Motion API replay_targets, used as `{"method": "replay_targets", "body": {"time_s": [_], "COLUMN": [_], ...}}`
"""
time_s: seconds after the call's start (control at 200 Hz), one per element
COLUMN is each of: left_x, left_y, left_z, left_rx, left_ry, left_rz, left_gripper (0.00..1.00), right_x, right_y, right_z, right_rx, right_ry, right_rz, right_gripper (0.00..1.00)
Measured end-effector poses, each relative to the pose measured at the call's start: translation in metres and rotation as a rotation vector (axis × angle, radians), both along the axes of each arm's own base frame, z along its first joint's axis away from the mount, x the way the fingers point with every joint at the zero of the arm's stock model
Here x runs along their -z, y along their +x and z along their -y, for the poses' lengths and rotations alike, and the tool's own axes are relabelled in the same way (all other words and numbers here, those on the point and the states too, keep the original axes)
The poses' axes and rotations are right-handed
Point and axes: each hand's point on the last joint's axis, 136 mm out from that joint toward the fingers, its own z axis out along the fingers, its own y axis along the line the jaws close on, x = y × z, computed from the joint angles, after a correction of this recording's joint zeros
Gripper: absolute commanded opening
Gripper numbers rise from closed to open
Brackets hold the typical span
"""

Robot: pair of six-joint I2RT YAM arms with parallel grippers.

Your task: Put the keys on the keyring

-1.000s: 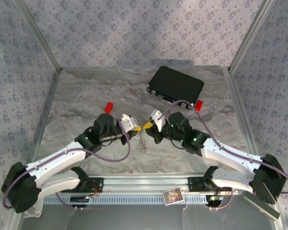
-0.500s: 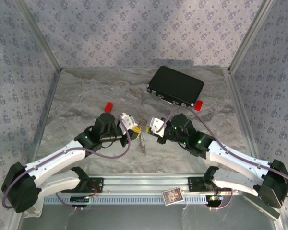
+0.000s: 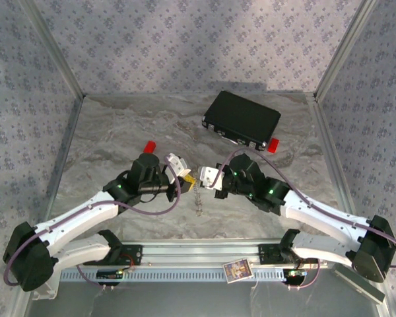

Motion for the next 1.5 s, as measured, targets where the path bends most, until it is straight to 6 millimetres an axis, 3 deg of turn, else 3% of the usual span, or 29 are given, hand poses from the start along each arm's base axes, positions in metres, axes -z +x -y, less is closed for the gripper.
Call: {"method": "replay_targets", "body": {"time_s": [0.51, 0.884, 1.499], "left_x": [0.0, 0.0, 0.0], "left_y": [0.0, 0.001, 0.001], "left_z": [0.0, 0.0, 0.0], "left_rx": [-0.001, -0.003, -0.005], "left_ry": [0.0, 0.0, -0.001], "left_rz": [0.0, 0.002, -0.001], "left_gripper": [0.0, 0.0, 0.0], "right_x": [0.006, -0.006, -0.002], "right_y": [-0.002, 0.004, 0.001], "right_z": [-0.002, 0.001, -0.002], "right_rx": [0.004, 0.04, 0.022], "right_ry": [-0.024, 0.009, 0.003], "right_rz": [-0.002, 0.044, 0.032], "right_gripper": [0.0, 0.0, 0.0]}}
